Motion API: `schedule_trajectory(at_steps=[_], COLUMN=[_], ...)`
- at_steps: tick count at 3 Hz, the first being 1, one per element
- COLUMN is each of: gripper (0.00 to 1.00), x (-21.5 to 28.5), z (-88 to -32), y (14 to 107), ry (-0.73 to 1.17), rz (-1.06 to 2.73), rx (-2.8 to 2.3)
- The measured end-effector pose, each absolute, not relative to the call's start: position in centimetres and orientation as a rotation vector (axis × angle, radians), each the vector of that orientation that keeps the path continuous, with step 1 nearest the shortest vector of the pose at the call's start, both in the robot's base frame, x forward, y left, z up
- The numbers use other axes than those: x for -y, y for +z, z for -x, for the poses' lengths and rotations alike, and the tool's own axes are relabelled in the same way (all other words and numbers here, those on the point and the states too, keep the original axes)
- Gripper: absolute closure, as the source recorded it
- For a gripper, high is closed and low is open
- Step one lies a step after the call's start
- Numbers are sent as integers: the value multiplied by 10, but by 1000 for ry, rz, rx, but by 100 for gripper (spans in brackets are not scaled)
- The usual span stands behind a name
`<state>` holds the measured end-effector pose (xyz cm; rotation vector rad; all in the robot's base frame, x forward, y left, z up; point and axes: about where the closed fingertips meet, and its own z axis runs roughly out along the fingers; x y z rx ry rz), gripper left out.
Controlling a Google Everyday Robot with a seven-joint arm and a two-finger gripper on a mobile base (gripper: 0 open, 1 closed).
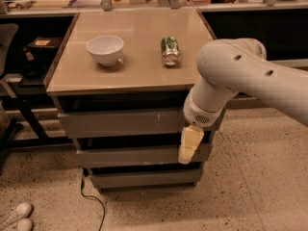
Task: Open top drawer
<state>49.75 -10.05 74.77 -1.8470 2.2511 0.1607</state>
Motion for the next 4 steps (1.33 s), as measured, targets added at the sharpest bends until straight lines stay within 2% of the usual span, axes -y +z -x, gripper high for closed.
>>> schedule_trajectory(at_steps=[4], gripper=[0], x=[99], z=[-588], y=[664], ry=[91], rz=[1861], rx=[-2288])
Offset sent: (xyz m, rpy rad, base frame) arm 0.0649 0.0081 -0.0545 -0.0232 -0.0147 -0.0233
